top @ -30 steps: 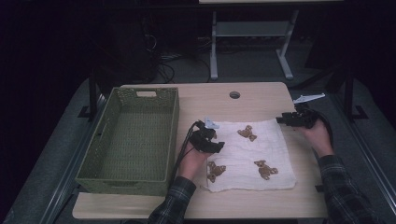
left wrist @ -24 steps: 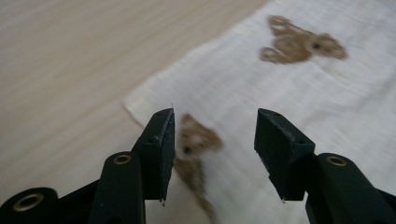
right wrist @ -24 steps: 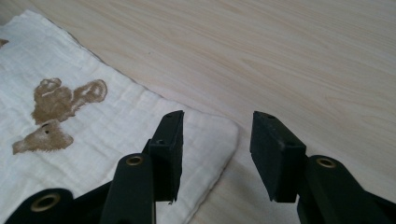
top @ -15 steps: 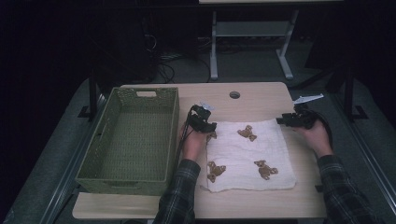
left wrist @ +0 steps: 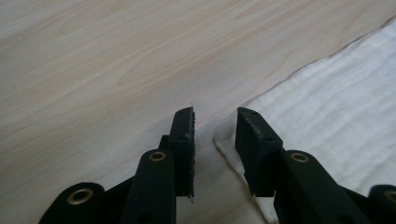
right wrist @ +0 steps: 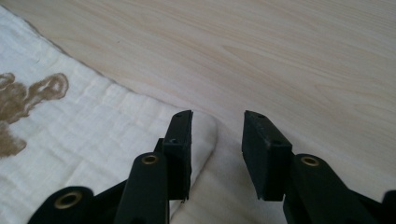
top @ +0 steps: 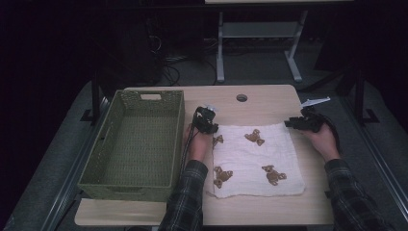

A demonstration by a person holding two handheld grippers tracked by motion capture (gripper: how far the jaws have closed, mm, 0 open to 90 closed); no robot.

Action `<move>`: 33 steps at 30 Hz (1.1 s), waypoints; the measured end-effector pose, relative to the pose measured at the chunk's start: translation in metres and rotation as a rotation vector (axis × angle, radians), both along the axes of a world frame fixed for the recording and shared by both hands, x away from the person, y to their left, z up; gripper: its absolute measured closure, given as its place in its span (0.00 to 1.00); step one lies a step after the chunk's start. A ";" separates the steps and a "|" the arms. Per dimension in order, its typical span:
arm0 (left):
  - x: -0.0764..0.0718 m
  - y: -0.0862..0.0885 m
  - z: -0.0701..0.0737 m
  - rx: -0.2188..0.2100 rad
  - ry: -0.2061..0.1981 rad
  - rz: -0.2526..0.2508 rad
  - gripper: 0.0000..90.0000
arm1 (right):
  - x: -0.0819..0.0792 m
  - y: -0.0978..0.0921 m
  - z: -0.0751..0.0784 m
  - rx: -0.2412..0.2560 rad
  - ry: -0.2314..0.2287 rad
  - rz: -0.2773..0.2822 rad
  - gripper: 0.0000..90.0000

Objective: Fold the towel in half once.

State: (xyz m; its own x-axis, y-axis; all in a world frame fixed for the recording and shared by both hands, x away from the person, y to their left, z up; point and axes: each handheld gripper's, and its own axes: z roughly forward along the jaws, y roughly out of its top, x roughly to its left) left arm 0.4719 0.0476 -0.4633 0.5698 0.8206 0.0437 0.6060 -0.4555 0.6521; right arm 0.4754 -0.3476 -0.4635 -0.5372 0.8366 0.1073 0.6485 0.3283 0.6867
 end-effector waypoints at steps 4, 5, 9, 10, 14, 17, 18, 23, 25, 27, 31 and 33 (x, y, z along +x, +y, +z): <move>0.000 0.001 -0.001 -0.013 0.004 -0.008 0.78 | 0.004 0.005 -0.004 0.008 0.007 0.002 0.74; 0.000 0.001 -0.001 -0.016 0.004 -0.011 0.79 | 0.004 0.006 -0.005 0.003 0.010 0.001 0.75; 0.001 0.001 -0.002 -0.032 0.009 -0.029 0.88 | 0.005 0.010 -0.009 -0.020 0.001 0.007 0.86; 0.001 0.000 -0.002 -0.035 0.012 -0.034 0.92 | 0.005 0.011 -0.009 -0.022 0.002 0.010 0.91; 0.000 -0.001 -0.002 -0.034 0.011 -0.021 0.98 | 0.003 0.014 -0.008 -0.032 0.003 0.013 0.97; -0.001 0.002 0.001 -0.050 0.007 0.002 0.98 | 0.001 0.012 -0.004 -0.013 0.001 0.005 0.97; -0.002 0.002 0.002 -0.055 0.001 0.003 0.98 | 0.000 0.010 -0.001 0.000 -0.008 0.005 0.97; -0.009 0.007 0.017 -0.081 -0.035 0.019 0.98 | -0.006 0.002 0.012 0.049 -0.042 -0.002 0.97; -0.014 0.008 0.022 -0.090 -0.049 0.016 0.98 | -0.010 -0.001 0.016 0.061 -0.051 -0.002 0.97; -0.019 0.009 0.027 -0.094 -0.061 0.012 0.98 | -0.014 -0.002 0.021 0.075 -0.057 -0.002 0.97; -0.029 0.010 0.034 -0.113 -0.068 0.009 0.98 | -0.023 -0.002 0.028 0.076 -0.072 0.011 0.97; -0.034 0.012 0.037 -0.125 -0.072 0.011 0.98 | -0.029 -0.001 0.030 0.075 -0.074 0.013 0.97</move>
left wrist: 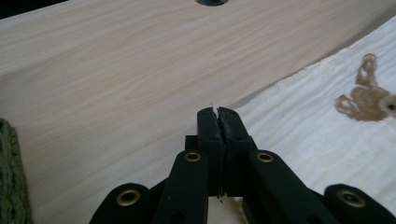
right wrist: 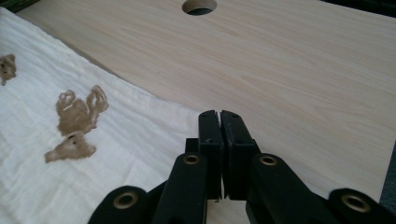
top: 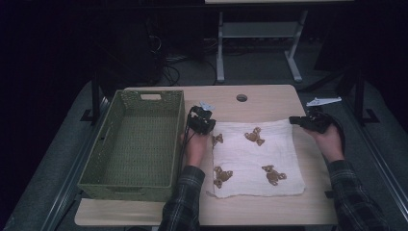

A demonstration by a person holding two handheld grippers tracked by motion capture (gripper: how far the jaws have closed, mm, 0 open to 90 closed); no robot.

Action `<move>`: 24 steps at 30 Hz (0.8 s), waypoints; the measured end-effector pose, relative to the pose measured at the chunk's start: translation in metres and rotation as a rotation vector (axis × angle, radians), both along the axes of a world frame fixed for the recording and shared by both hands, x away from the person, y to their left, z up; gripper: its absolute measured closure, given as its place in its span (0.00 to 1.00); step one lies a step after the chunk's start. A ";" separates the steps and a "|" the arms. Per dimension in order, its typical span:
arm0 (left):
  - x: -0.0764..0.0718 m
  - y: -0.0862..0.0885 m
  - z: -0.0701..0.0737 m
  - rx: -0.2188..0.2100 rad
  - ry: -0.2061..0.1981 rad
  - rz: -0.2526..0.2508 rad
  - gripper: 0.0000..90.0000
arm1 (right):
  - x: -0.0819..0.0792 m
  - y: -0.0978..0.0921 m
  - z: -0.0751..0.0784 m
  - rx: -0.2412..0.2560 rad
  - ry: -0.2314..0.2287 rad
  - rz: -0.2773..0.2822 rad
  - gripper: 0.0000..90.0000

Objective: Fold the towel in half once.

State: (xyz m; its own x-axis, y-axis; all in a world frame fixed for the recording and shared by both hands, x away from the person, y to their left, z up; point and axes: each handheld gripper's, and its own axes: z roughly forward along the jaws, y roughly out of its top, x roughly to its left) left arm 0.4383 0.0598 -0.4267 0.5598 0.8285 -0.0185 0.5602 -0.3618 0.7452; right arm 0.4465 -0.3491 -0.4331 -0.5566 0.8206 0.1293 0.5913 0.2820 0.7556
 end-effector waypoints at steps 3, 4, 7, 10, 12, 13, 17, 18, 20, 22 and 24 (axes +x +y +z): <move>-0.008 0.002 0.004 -0.017 -0.005 0.001 0.98 | -0.007 0.000 0.002 -0.001 -0.004 0.001 0.97; -0.011 0.003 0.005 -0.015 -0.009 0.000 0.98 | -0.009 0.000 0.003 -0.007 -0.010 0.008 0.97; -0.017 0.003 0.008 -0.012 -0.013 0.000 0.98 | -0.016 0.001 0.004 -0.005 -0.012 0.008 0.97; -0.024 0.004 0.010 -0.030 -0.020 0.003 0.98 | -0.023 0.000 0.006 -0.008 -0.017 0.013 0.97; -0.028 0.004 0.011 -0.035 -0.026 0.001 0.98 | -0.028 -0.002 0.006 0.002 -0.019 0.011 0.97; -0.031 0.005 0.012 -0.040 -0.029 -0.002 0.98 | -0.031 -0.002 0.007 0.004 -0.018 0.009 0.97; -0.039 0.005 0.014 -0.035 -0.041 0.002 0.98 | -0.039 -0.003 0.006 -0.001 -0.020 0.017 0.97; -0.041 0.006 0.015 -0.039 -0.042 0.003 0.98 | -0.039 -0.003 0.006 -0.001 -0.020 0.017 0.97; -0.049 0.007 0.017 -0.066 -0.042 0.001 0.98 | -0.046 -0.003 0.005 -0.012 -0.021 0.025 0.97; -0.052 0.008 0.017 -0.074 -0.044 0.000 0.98 | -0.048 -0.003 0.005 -0.014 -0.022 0.029 0.97; -0.057 0.009 0.017 -0.080 -0.041 -0.006 0.98 | -0.056 -0.003 0.004 -0.020 -0.020 0.035 0.97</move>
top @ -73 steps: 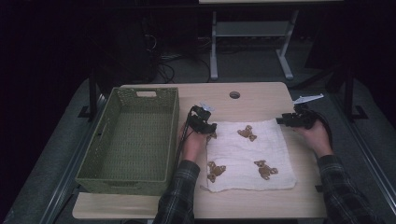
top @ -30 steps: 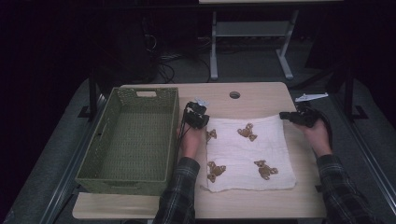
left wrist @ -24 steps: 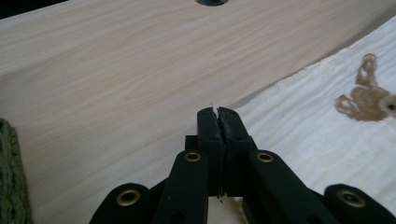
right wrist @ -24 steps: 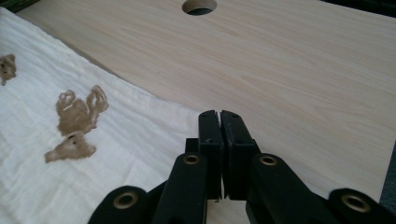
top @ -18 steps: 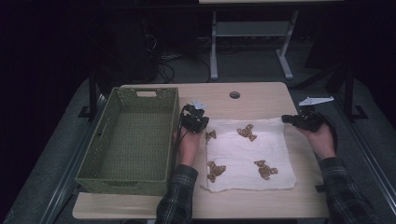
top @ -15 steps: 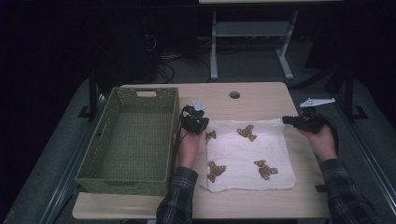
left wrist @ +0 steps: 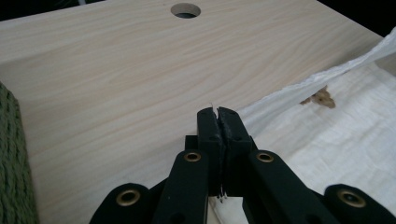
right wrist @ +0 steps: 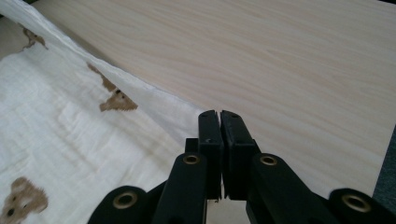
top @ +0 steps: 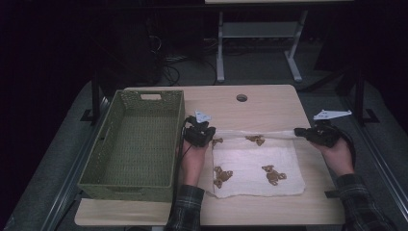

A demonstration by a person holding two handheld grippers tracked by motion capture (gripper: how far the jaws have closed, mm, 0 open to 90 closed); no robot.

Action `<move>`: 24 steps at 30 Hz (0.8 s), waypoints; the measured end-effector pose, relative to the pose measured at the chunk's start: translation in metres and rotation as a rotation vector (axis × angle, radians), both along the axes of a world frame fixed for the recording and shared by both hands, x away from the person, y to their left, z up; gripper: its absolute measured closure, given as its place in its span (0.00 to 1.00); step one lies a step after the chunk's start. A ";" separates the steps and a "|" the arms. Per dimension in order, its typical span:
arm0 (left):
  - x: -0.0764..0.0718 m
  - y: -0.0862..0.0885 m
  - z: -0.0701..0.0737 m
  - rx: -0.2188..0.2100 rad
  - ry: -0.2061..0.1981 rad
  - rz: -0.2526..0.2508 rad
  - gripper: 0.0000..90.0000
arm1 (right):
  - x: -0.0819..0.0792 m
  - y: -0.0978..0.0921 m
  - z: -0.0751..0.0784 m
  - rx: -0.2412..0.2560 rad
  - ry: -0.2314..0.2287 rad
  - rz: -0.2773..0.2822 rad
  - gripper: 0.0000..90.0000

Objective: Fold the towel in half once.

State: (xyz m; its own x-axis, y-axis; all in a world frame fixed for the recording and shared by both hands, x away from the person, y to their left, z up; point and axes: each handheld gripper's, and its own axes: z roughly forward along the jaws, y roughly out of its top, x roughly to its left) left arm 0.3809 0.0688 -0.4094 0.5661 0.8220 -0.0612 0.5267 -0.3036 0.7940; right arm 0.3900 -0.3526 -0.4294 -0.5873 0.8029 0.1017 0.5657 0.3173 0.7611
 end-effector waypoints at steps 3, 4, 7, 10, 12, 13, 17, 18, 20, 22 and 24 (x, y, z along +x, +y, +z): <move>-0.007 0.002 -0.002 -0.011 0.008 -0.006 0.98 | -0.006 0.000 -0.001 0.008 0.006 0.001 0.97; -0.011 0.002 -0.003 -0.015 0.010 -0.010 0.98 | -0.007 -0.001 -0.002 0.001 -0.004 0.009 0.97; -0.022 0.002 -0.007 -0.016 0.019 -0.019 0.98 | -0.020 -0.004 -0.001 0.016 0.002 0.008 0.97; -0.027 0.002 -0.009 -0.012 0.026 -0.023 0.98 | -0.027 -0.005 -0.001 0.022 0.007 0.008 0.97; -0.034 0.001 -0.011 0.014 0.021 -0.023 0.98 | -0.035 -0.005 -0.001 0.018 0.005 0.019 0.97; -0.036 0.001 -0.012 0.018 0.019 -0.025 0.98 | -0.040 -0.005 -0.001 0.016 0.007 0.022 0.97; -0.048 0.001 -0.014 0.035 0.021 -0.028 0.98 | -0.052 -0.004 -0.004 0.001 0.015 0.042 0.97; -0.050 0.001 -0.014 0.033 0.023 -0.027 0.98 | -0.055 -0.004 -0.004 0.004 0.019 0.043 0.97; -0.056 0.001 -0.014 0.041 0.024 -0.031 0.98 | -0.060 -0.004 -0.005 -0.004 0.025 0.049 0.97; -0.061 -0.001 -0.014 0.045 0.023 -0.031 0.98 | -0.065 -0.005 -0.007 -0.010 0.029 0.058 0.97; -0.066 -0.001 -0.013 0.062 0.024 -0.033 0.98 | -0.069 -0.005 -0.008 -0.013 0.038 0.064 0.97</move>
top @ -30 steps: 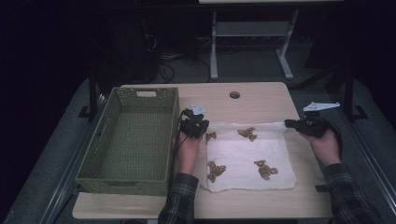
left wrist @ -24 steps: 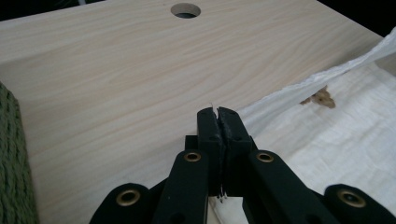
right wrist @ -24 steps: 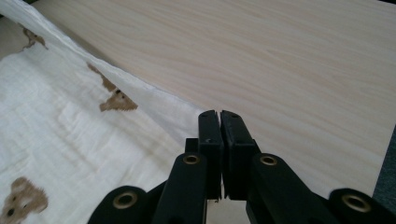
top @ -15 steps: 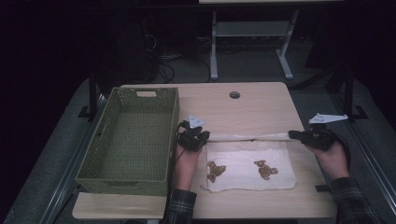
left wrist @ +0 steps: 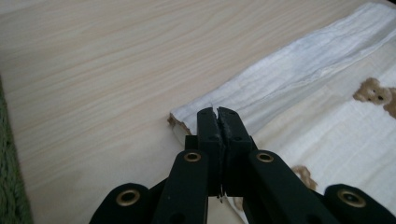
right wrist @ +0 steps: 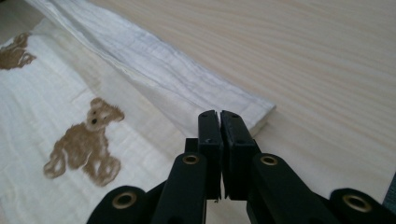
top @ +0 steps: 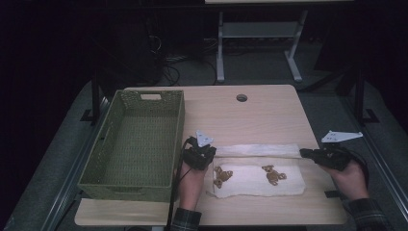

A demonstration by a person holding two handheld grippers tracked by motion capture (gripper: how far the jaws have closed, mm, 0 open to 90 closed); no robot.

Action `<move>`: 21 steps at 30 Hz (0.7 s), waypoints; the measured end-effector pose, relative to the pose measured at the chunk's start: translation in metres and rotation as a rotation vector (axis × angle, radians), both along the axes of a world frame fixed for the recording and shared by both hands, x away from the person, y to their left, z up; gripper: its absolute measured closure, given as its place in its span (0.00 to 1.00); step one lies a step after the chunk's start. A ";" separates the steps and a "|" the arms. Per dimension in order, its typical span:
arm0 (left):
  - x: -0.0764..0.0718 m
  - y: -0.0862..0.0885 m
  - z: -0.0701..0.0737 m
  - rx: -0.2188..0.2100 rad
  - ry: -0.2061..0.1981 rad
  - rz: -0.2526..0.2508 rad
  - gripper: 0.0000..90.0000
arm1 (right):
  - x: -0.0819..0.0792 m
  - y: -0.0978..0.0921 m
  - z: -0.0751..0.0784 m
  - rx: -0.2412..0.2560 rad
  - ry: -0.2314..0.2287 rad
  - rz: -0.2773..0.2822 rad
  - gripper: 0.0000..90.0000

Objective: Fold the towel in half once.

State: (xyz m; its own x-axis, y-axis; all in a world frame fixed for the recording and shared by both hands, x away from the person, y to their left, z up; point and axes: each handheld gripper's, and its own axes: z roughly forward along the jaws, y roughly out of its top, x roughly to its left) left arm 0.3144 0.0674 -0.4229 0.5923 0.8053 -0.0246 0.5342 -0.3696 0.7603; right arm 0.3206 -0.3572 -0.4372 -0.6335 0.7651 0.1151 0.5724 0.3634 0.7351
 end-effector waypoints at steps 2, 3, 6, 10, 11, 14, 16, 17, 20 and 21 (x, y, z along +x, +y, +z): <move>-0.006 0.000 0.001 -0.004 -0.001 -0.002 0.98 | -0.004 0.000 -0.001 -0.006 0.006 0.006 0.96; -0.008 -0.001 0.001 -0.007 -0.002 -0.003 0.98 | -0.007 0.001 -0.002 -0.008 0.012 0.005 0.96; -0.015 0.000 0.002 -0.016 0.000 -0.008 0.98 | -0.013 -0.001 -0.001 -0.009 0.003 0.011 0.96; -0.022 0.001 0.003 -0.017 0.000 -0.013 0.98 | -0.023 -0.003 -0.002 -0.004 0.001 0.019 0.96; -0.025 0.000 0.003 -0.013 -0.001 -0.013 0.98 | -0.026 -0.003 -0.002 -0.009 0.002 0.020 0.96; -0.033 -0.001 0.005 -0.001 -0.003 -0.018 0.98 | -0.034 -0.003 -0.001 -0.012 0.003 0.025 0.96; -0.038 -0.001 0.006 0.005 -0.006 -0.019 0.98 | -0.039 -0.004 -0.001 -0.006 0.002 0.027 0.96; -0.041 0.000 0.006 0.008 -0.005 -0.023 0.98 | -0.042 -0.004 -0.001 0.000 0.003 0.029 0.96; -0.051 0.000 0.007 0.016 -0.009 -0.030 0.98 | -0.050 -0.003 0.000 -0.005 -0.003 0.036 0.96; -0.054 0.001 0.007 0.017 -0.007 -0.029 0.98 | -0.053 -0.002 0.000 -0.005 0.003 0.036 0.96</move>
